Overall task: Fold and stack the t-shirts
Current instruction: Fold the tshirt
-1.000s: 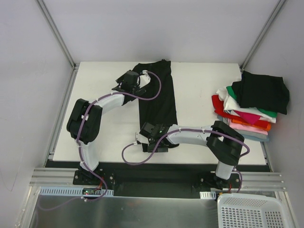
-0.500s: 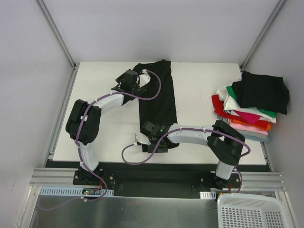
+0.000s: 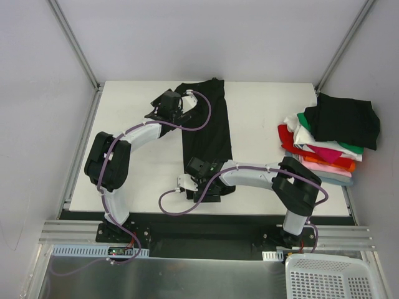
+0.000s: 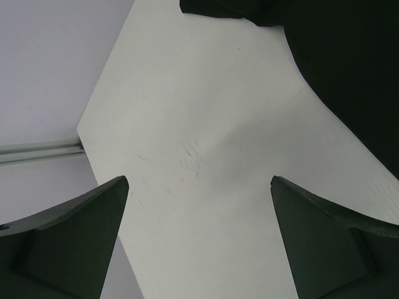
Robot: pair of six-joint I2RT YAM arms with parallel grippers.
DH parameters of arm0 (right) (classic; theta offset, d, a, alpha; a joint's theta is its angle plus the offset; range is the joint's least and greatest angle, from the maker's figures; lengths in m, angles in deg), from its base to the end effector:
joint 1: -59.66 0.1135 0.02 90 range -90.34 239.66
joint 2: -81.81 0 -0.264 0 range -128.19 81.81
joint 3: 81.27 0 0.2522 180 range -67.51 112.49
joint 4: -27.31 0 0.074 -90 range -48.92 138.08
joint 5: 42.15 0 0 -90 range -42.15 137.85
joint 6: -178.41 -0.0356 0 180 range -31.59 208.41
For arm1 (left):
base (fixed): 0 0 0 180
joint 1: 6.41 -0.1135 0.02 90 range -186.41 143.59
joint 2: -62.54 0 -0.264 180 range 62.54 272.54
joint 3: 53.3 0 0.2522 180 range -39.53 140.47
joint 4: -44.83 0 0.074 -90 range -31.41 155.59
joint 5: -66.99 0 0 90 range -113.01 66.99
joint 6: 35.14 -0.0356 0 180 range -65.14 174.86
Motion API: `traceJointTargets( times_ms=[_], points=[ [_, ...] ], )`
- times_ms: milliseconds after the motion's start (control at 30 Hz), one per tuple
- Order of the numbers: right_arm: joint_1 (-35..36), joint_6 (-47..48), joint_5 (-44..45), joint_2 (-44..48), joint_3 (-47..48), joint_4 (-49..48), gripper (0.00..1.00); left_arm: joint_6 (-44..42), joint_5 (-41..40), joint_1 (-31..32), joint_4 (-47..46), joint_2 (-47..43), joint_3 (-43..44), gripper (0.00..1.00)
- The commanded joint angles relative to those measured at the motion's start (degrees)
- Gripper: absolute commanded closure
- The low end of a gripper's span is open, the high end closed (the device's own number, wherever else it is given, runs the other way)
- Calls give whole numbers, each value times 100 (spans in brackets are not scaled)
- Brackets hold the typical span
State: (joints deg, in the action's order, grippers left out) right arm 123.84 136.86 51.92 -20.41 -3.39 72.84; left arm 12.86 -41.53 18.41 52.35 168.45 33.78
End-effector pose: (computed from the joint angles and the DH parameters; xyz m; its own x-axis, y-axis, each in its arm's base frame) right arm 0.1518 0.3080 0.1648 0.3928 -0.9022 -0.1784 -0.8945 -0.3298 -0.3018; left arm 0.3929 -0.1692 0.2382 -0.2059 0.7943 -0.5716 0.3734 0.6037 0.7044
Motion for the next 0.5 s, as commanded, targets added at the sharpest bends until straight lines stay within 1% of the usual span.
traceJointTargets(
  times_ms=[0,200,467],
  points=[
    [-2,-186,75,-448,-171,110,20,16,-64,58,-105,-238,-37,1],
    [-11,-283,576,-632,-119,-4,19,34,-46,67,-105,-237,-63,1],
    [-64,-397,884,-765,-75,-110,19,51,-28,67,-105,-246,-63,1]
  ],
)
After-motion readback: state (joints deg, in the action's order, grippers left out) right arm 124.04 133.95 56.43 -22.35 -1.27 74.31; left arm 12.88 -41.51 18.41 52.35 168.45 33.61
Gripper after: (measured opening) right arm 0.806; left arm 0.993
